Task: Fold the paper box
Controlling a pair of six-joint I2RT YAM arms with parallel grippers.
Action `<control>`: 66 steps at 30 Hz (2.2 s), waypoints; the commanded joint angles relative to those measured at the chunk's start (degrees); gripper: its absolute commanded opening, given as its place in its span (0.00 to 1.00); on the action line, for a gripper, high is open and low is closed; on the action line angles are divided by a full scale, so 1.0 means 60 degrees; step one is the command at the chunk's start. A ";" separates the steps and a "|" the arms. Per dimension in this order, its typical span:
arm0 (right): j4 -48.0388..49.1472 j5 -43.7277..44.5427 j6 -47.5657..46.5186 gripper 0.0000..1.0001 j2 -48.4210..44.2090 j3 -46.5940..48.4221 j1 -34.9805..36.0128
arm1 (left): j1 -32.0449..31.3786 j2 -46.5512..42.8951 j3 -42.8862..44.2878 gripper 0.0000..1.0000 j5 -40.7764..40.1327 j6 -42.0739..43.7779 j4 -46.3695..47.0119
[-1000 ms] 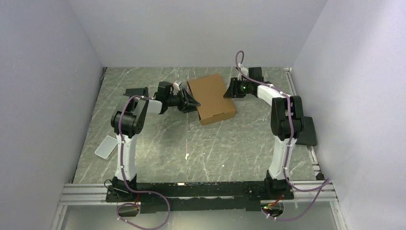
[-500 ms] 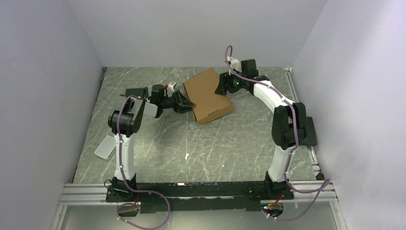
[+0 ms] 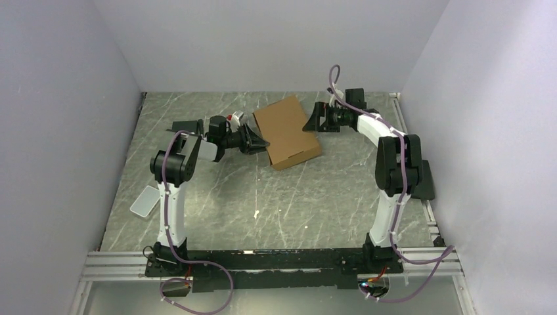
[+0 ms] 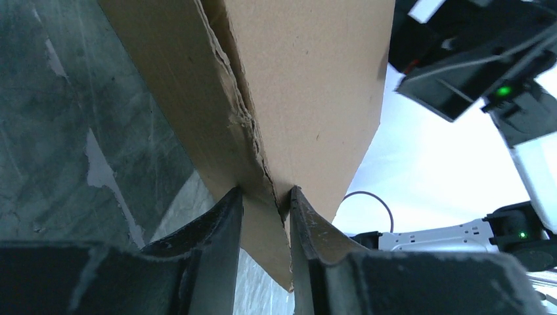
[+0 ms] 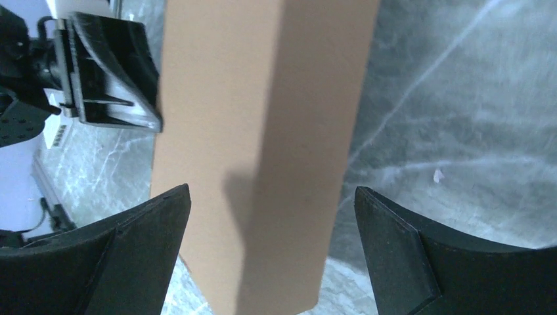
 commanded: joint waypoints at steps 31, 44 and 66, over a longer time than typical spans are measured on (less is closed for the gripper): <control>0.0987 -0.0166 0.0519 0.52 -0.0802 -0.0736 0.0371 | -0.0029 -0.0903 0.0162 0.75 -0.0466 0.0352 -0.0802; -0.0679 0.3930 -0.3336 0.48 -0.2525 -0.0437 0.1895 | 0.0684 -0.3386 -0.1558 0.80 -0.1443 0.1785 -0.2349; 0.0042 0.8145 -0.6520 0.54 -0.4035 -0.3196 0.5271 | 0.2863 -0.6984 -0.3648 0.98 -0.1232 0.1714 -0.3477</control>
